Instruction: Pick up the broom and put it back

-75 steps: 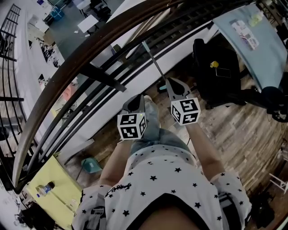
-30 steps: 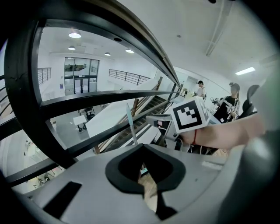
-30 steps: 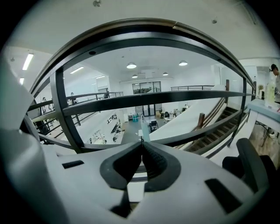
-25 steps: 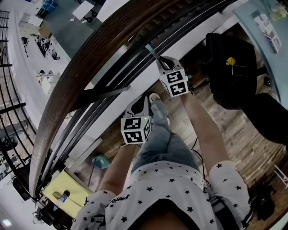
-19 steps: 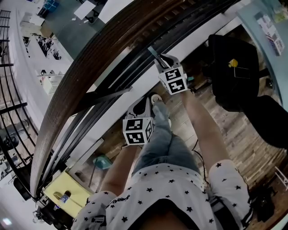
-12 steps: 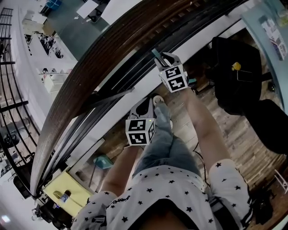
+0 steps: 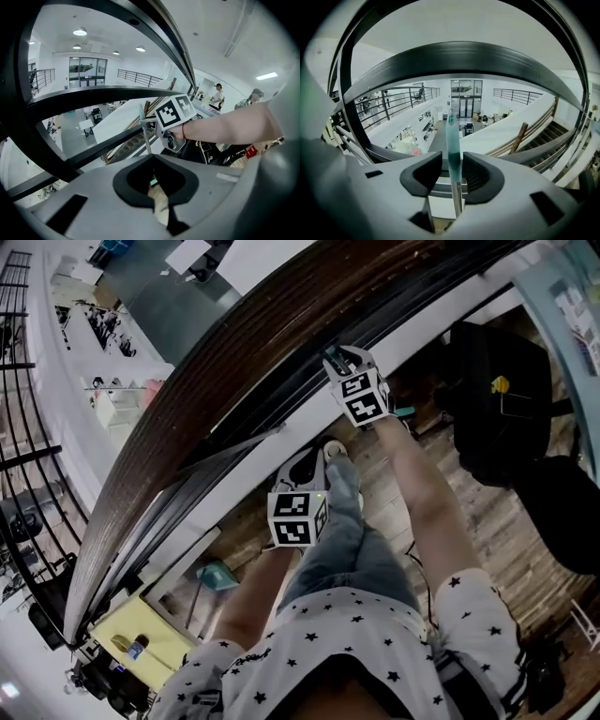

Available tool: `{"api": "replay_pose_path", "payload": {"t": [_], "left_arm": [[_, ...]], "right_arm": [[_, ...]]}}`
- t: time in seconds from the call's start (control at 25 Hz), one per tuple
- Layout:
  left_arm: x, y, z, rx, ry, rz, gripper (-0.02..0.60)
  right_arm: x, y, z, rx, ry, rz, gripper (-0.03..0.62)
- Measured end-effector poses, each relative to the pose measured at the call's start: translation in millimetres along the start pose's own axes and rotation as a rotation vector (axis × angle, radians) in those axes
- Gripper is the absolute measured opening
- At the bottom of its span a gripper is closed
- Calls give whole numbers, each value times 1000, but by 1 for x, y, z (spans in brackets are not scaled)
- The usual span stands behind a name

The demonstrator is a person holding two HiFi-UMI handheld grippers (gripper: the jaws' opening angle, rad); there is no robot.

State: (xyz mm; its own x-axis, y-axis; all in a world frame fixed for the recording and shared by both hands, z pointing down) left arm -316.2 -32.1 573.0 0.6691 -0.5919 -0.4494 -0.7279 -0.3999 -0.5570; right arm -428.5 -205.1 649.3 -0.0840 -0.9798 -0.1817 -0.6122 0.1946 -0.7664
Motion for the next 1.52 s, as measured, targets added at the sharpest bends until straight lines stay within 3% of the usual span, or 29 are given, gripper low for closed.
{"api": "replay_pose_path", "payload": {"t": [0.28, 1.52], "left_arm": [[-3, 0, 0, -6, 1, 1, 11], [25, -12, 26, 29, -37, -29, 11]], "right_arm": [[2, 0, -9, -31, -17, 18, 83], [-18, -14, 61, -4, -74, 24, 78]]}}
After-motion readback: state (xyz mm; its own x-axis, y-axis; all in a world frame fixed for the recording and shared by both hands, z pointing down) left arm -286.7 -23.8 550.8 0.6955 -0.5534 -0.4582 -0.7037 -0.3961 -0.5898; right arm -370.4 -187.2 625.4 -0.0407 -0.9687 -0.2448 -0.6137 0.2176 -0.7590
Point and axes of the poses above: the fingertips, and each gripper's own axes: z backward along the fingers, x to its right, y out of its top, the point moved 2 cm from there along z, backward along the fingers, and after that the axes turned 14 degrees about z, right-handed, at the moved point
